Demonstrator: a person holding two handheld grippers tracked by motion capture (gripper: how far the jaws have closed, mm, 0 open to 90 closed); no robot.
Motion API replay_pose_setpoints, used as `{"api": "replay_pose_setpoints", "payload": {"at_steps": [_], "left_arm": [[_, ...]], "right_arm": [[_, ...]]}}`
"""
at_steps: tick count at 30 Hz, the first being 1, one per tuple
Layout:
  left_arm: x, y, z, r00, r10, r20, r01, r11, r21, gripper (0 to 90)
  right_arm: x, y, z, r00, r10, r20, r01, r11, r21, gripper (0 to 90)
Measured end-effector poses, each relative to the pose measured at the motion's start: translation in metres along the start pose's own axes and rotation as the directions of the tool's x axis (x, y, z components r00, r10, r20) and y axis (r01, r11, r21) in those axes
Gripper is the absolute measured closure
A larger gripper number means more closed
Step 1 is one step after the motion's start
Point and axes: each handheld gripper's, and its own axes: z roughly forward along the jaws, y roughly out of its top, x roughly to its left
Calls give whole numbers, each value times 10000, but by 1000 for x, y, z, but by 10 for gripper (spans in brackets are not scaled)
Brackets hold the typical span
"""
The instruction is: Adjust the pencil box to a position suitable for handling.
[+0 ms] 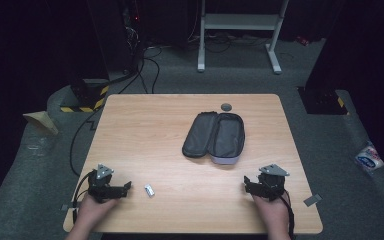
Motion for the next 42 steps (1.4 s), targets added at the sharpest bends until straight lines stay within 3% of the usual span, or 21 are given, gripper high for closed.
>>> {"api": "replay_pose_setpoints", "payload": {"at_steps": [11, 20, 27, 42], "left_arm": [[0, 0, 0, 10000, -6, 13, 6, 10000, -9, 1], [0, 0, 0, 10000, -2, 25, 2, 10000, -6, 1], [0, 0, 0, 10000, 33, 47, -33, 10000, 28, 0], [0, 0, 0, 9998, 165, 122, -165, 9999, 41, 1]], "right_arm": [[7, 9, -10, 9998, -146, -169, 133, 9975, -697, 176], [11, 20, -17, 9988, 95, -476, -145, 9943, -1056, 200], [14, 33, -19, 9983, -67, -584, -16, 9900, -1413, 251], [18, 64, -3, 9984, 53, -557, -150, 9844, -1754, 285]]}}
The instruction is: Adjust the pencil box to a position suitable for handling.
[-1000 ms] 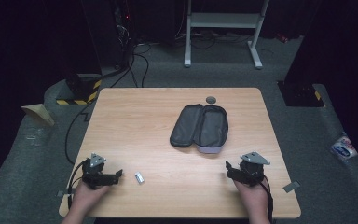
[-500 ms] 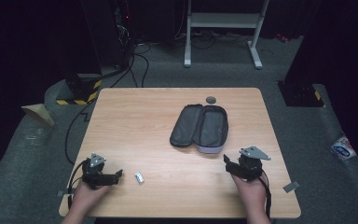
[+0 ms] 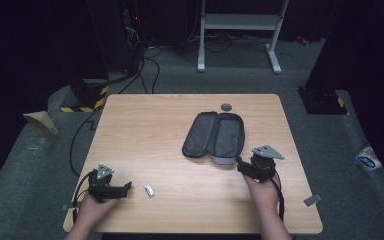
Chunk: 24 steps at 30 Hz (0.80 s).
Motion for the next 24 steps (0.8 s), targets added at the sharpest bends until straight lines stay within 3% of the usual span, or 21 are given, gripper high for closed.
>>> {"api": "replay_pose_setpoints", "payload": {"at_steps": [6, 15, 24], "left_arm": [[0, 0, 0, 10000, -22, 14, 22, 10000, 4, 0], [0, -1, -1, 10000, 18, 7, -18, 10000, 1, 3], [0, -1, -1, 10000, 15, 1, -15, 10000, 0, 3]], "right_arm": [[1, 11, 14, 9997, -212, 103, 210, 9996, 179, 341], [-9, 20, 35, 9998, 133, 163, -142, 9981, 593, 440], [-10, 16, 47, 9988, 429, 241, -449, 9949, 904, 535]]}}
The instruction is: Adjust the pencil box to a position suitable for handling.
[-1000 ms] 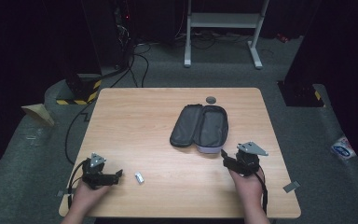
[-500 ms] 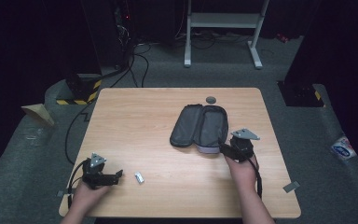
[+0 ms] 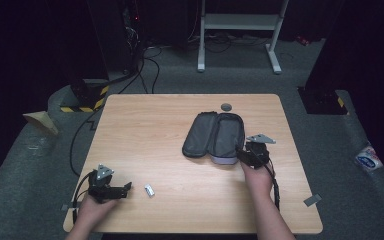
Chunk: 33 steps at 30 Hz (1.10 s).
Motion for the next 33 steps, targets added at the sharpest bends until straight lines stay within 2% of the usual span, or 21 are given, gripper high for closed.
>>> {"api": "replay_pose_setpoints", "payload": {"at_steps": [8, 12, 17, 19, 22, 25, 26, 30, 33], "left_arm": [[0, 0, 0, 10000, -1, 3, 1, 10000, -2, 3], [0, 0, 0, 10000, -2, 2, 2, 10000, -3, 3], [0, 0, 0, 10000, -4, 1, 4, 10000, -7, 3], [0, 0, 0, 10000, -6, -6, 6, 10000, -7, 4], [0, 0, 0, 10000, -5, -8, 5, 10000, -9, 4], [0, 0, 0, 10000, -3, -4, 3, 10000, -5, 4], [0, 0, 0, 10000, -3, -4, 3, 10000, -5, 4], [0, 0, 0, 10000, -15, -1, 15, 10000, -16, 5], [-1, 0, 0, 10000, -29, 10, 29, 10000, -15, 6]], "right_arm": [[3, -9, 4, 9999, 89, -79, -87, 9997, 221, 589], [6, -18, 2, 9996, 148, -236, -142, 9996, 251, 563], [13, -31, -4, 9990, 100, -435, -91, 9997, 219, 489], [20, -38, -9, 9983, 99, -570, -91, 9999, 131, 454], [27, -44, -14, 9974, 52, -716, -53, 10000, -6, 446], [44, -53, -24, 9937, -33, -1119, 10, 9998, -202, 433], [44, -53, -24, 9937, -33, -1119, 10, 9998, -202, 433], [61, -61, -36, 9870, -257, -1585, 177, 9985, -517, 424], [67, -63, -46, 9841, -521, -1699, 389, 9960, -803, 404]]}}
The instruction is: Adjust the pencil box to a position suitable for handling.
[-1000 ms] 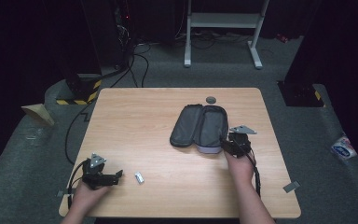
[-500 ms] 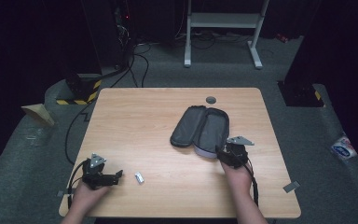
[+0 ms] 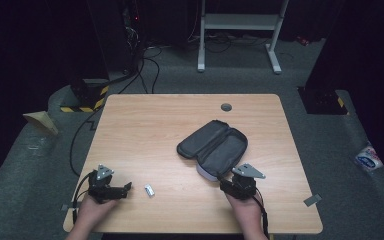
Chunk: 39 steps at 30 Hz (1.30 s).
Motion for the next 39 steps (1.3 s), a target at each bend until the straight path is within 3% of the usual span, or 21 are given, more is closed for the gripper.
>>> {"api": "replay_pose_setpoints", "payload": {"at_steps": [5, 9, 10, 11, 14, 15, 18, 24, 26, 33, 39], "left_arm": [[0, 0, 0, 10000, -12, 12, 12, 10000, -21, 7], [0, 0, 0, 10000, 17, 18, -17, 10000, -12, 7], [0, 0, 0, 10000, -7, 23, 7, 10000, -19, 6], [0, 0, 0, 10000, -7, 23, 7, 10000, -19, 5], [1, 0, 0, 10000, 67, -14, -67, 10000, 17, 3], [1, 0, 0, 10000, 67, -14, -67, 10000, 17, 3], [1, 0, 0, 10000, 21, -3, -21, 10000, 10, 3], [1, -1, 0, 10000, 37, 1, -37, 10000, 8, 4], [1, -1, -1, 10000, 37, -4, -37, 10000, 10, 5], [0, -1, -1, 10000, 30, -10, -30, 10000, -3, 8], [-1, 0, -3, 9999, 62, 118, -63, 9999, 84, 31]], "right_arm": [[-6, 7, -7, 9997, -117, 229, 123, 9996, -263, 401], [-27, 20, -5, 9979, 106, 646, -85, 9994, -332, 406], [-36, 27, -1, 9956, 65, 932, -39, 9996, -274, 416], [-36, 27, -1, 9956, 65, 932, -39, 9996, -274, 416], [-59, 42, 13, 9883, 194, 1511, -184, 9998, -83, 434], [-59, 42, 13, 9883, 194, 1511, -184, 9998, -83, 434], [-77, 57, 28, 9827, 364, 1815, -379, 9993, 50, 480], [-94, 67, 50, 9802, 208, 1970, -315, 9982, 512, 580], [-103, 68, 59, 9766, 444, 2104, -606, 9956, 710, 636], [-106, 59, 60, 9778, 816, 1927, -1007, 9907, 912, 749], [-97, 47, 50, 9821, 398, 1839, -599, 9926, 1052, 756]]}}
